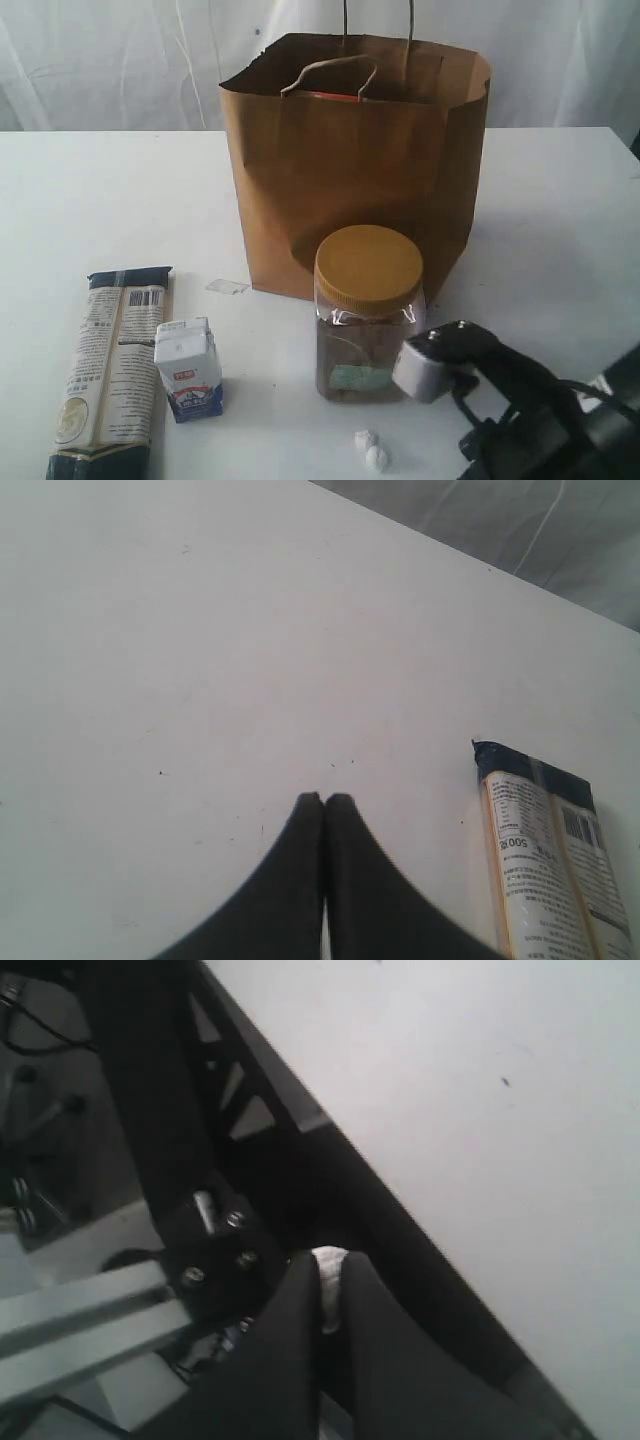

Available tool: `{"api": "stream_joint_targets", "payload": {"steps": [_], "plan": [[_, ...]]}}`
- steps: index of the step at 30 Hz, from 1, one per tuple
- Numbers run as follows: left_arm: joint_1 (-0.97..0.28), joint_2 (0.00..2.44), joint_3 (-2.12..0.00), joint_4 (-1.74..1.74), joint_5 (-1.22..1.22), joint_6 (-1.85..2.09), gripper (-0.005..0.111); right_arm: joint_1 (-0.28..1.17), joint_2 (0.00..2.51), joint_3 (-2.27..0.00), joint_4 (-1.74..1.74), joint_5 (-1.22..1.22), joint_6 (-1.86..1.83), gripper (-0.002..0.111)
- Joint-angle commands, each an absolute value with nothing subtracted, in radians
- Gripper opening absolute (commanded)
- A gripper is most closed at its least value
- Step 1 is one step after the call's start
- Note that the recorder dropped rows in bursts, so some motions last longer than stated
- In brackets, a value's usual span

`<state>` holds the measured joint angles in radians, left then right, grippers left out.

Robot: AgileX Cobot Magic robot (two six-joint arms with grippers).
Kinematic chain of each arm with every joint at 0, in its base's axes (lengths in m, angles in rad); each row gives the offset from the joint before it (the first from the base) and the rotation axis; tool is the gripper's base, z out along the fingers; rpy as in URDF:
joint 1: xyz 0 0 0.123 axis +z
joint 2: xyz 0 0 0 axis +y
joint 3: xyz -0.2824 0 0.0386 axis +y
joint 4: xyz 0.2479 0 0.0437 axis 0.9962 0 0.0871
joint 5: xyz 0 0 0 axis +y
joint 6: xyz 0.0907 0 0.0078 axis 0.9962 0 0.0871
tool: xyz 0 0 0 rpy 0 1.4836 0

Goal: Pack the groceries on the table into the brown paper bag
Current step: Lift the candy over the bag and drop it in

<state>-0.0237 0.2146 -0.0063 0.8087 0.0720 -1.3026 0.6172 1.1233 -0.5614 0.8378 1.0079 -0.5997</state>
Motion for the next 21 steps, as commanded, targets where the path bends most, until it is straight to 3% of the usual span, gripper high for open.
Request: {"api": "stream_joint_targets", "payload": {"steps": [1, 6, 10, 21], "plan": [[-0.023, 0.210, 0.000, 0.822, 0.071, -1.303, 0.000, 0.620, 0.943, -0.587, 1.004, 0.985, -0.570, 0.001], [-0.023, 0.210, 0.000, 0.822, 0.071, -1.303, 0.000, 0.618, 0.849, -0.818, 1.059, 0.698, -0.487, 0.001], [-0.023, 0.210, 0.000, 0.822, 0.071, -1.303, 0.000, 0.618, 0.900, -1.000, 0.912, 0.534, -0.430, 0.001], [-0.023, 0.210, 0.000, 0.822, 0.071, -1.303, 0.000, 0.599, 1.241, -1.461, 0.289, 0.751, -0.095, 0.001]]}}
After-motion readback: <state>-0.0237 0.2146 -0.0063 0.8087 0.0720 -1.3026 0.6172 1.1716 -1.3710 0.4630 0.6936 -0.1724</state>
